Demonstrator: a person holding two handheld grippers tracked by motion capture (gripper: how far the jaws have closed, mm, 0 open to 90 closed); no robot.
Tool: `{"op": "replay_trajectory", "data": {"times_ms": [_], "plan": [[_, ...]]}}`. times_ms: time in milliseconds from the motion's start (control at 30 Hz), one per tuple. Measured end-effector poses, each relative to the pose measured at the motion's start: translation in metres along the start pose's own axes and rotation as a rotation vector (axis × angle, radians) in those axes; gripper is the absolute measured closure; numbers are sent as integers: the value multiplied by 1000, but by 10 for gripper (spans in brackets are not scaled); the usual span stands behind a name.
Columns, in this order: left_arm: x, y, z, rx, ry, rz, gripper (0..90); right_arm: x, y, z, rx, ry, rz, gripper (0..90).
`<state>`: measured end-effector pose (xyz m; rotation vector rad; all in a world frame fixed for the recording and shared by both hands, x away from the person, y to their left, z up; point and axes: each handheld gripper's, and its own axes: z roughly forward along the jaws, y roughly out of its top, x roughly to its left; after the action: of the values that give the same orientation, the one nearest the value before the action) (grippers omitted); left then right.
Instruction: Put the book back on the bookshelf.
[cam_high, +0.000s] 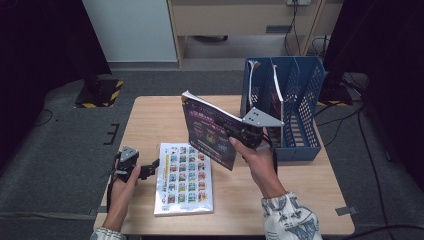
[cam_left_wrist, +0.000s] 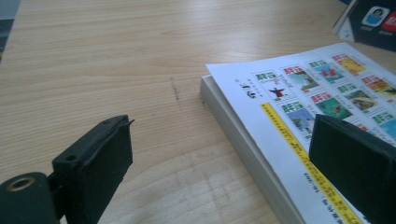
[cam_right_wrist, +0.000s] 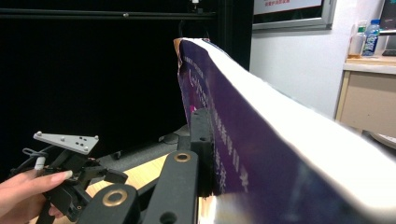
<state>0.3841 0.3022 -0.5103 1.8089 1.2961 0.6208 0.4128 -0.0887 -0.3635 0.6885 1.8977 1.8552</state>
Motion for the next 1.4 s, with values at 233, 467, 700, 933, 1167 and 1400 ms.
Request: {"op": "replay_trajectory", "data": {"times_ms": [233, 467, 700, 933, 1167, 1400], "plan": [[8, -4, 2, 35, 52, 3, 63, -2, -2, -4, 8, -13, -1, 839], [14, -9, 7, 72, 71, -26, 63, -3, -3, -5, 16, -9, 14, 840], [14, -15, 13, 131, 79, -19, 60, 1, -1, -6, 26, -8, 0, 839], [16, -17, 17, 163, 94, -16, 56, 1, -1, -8, 27, -9, 9, 840], [12, -18, 20, 200, 93, 15, 32, -3, -2, -12, 38, -27, 22, 839], [12, -18, 19, 201, 91, 15, 25, -3, -2, -15, 50, -34, 26, 840]]}}
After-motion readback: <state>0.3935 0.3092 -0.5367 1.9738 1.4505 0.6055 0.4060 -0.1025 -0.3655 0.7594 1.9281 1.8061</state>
